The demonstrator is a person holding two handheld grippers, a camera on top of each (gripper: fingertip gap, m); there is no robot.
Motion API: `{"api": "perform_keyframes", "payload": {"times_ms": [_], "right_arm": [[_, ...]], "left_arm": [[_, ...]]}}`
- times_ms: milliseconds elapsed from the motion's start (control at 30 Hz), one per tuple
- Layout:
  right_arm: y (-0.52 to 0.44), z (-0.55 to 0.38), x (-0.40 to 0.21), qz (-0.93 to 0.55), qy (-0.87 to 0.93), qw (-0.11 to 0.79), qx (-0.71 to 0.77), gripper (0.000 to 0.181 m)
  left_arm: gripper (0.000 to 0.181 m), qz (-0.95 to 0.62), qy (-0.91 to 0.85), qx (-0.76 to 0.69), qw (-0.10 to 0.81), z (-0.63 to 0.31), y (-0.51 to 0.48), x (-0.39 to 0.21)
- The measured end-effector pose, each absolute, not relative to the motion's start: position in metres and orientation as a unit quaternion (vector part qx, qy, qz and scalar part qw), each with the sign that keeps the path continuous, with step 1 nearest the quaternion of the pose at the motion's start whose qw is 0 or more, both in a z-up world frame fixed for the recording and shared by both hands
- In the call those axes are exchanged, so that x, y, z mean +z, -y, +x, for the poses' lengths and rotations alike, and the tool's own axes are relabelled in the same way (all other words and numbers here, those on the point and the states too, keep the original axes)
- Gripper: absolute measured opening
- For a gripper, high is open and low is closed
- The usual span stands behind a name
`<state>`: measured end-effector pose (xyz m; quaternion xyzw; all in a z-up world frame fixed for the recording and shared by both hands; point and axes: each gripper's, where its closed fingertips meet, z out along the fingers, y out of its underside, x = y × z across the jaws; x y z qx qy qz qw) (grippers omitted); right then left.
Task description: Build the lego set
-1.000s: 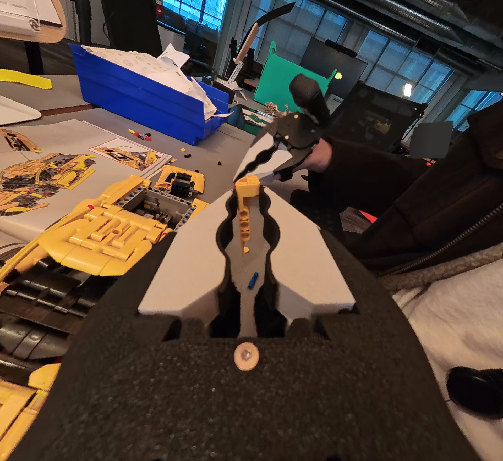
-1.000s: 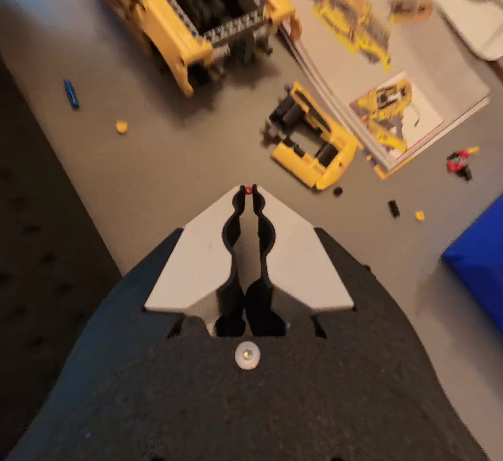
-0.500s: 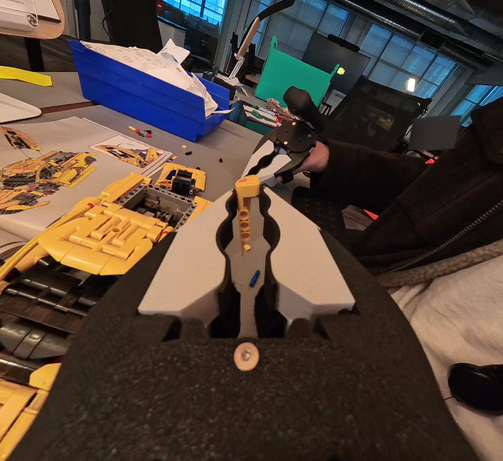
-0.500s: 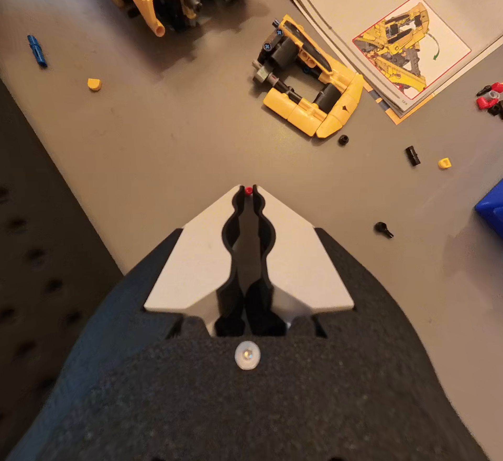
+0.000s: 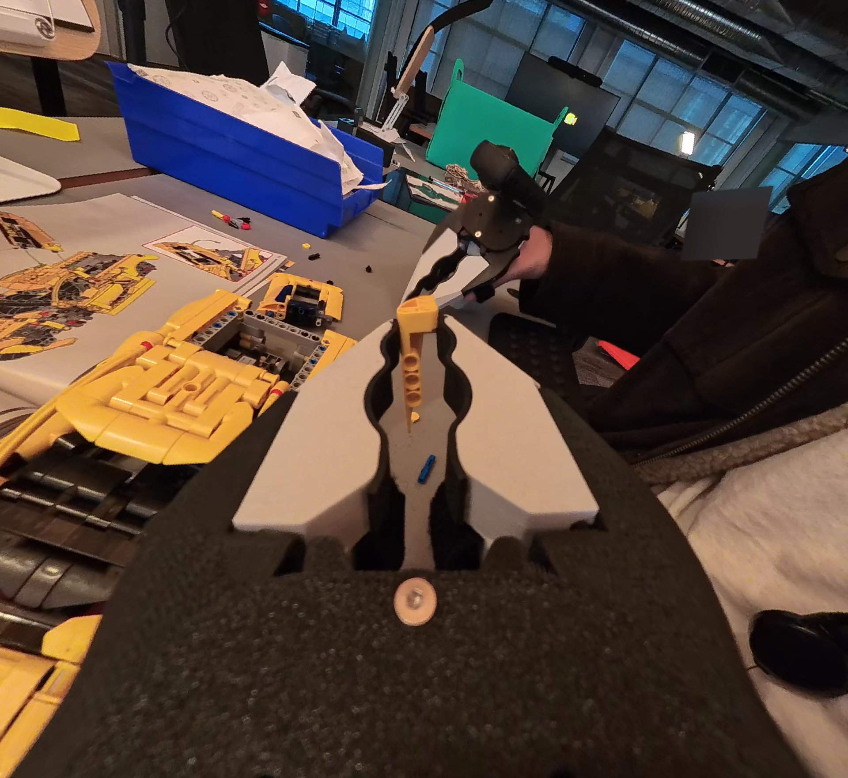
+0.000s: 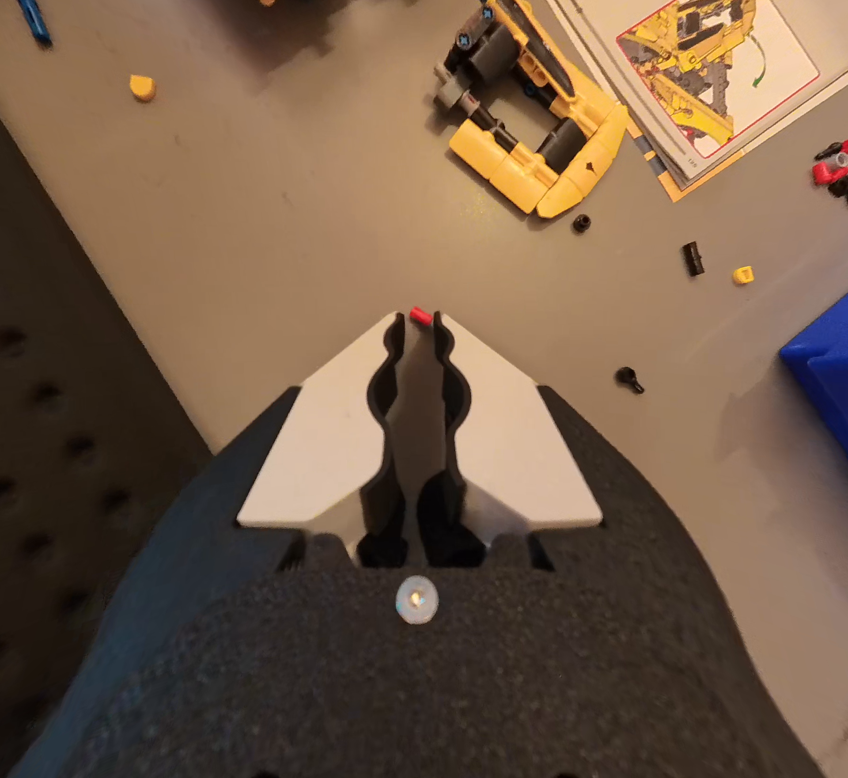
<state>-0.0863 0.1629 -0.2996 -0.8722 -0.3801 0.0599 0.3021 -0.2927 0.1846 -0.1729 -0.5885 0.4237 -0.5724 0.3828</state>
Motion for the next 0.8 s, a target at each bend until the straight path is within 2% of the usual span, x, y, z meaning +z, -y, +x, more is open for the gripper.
{"api": "perform_keyframes", "payload": {"times_ms": [367,567,800], "right_arm": [[-0.156,-0.071,-0.294,-0.851,0.465,0.235,0.070,0.012],[-0.158,-0.073,-0.295,-0.770,0.546,0.301,0.138,0.011],[-0.161,-0.083,-0.301,-0.740,0.563,0.307,0.200,0.010]], "left_arm": [[0.015,-0.588,-0.425,-0.573,0.381,-0.293,-0.184,-0.173],[0.015,-0.585,-0.434,-0.574,0.374,-0.291,-0.180,-0.175],[0.015,-0.567,-0.462,-0.576,0.365,-0.288,-0.168,-0.176]]}}
